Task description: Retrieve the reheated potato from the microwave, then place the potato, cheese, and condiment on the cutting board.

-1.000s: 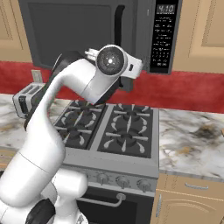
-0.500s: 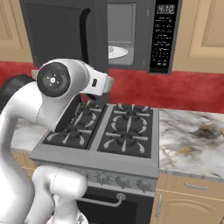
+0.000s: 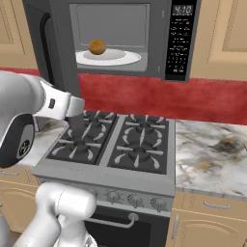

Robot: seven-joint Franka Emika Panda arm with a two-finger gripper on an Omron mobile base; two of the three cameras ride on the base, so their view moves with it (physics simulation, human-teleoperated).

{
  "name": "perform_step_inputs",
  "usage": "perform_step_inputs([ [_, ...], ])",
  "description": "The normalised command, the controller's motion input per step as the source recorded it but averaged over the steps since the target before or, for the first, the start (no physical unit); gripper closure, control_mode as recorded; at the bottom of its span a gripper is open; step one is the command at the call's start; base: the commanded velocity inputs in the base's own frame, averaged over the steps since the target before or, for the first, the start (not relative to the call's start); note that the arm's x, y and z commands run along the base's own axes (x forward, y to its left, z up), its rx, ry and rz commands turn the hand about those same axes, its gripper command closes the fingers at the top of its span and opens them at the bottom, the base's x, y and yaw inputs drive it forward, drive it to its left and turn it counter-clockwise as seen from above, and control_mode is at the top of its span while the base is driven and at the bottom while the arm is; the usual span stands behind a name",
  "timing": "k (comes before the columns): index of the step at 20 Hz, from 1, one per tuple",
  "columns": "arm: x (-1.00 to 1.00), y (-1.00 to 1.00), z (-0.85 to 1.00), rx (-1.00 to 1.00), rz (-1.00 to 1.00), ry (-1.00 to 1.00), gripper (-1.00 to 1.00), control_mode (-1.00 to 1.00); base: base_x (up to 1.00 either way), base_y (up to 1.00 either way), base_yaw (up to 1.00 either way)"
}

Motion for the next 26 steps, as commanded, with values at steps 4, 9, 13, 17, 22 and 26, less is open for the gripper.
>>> perform_step_inputs([
  [4, -0.68, 0.0, 0.02, 0.0, 0.0, 0.02, -1.0, -1.0, 0.0, 0.0, 0.0],
  [9, -0.98, -0.26, 0.16, 0.0, 0.0, 0.0, -1.0, -1.0, 0.0, 0.0, 0.0],
  [13, -0.76, -0.74, 0.18, 0.02, 0.0, 0.0, -1.0, -1.0, 0.0, 0.0, 0.0],
  [17, -0.01, -0.98, 0.0, 0.09, 0.0, 0.0, -1.0, -1.0, 0.0, 0.0, 0.0],
  [22, 0.42, -0.62, -0.14, 0.2, 0.07, 0.0, -1.0, -1.0, 0.0, 0.0, 0.0],
  [26, 0.55, -0.03, -0.47, 0.28, 0.13, 0.0, -1.0, -1.0, 0.0, 0.0, 0.0],
])
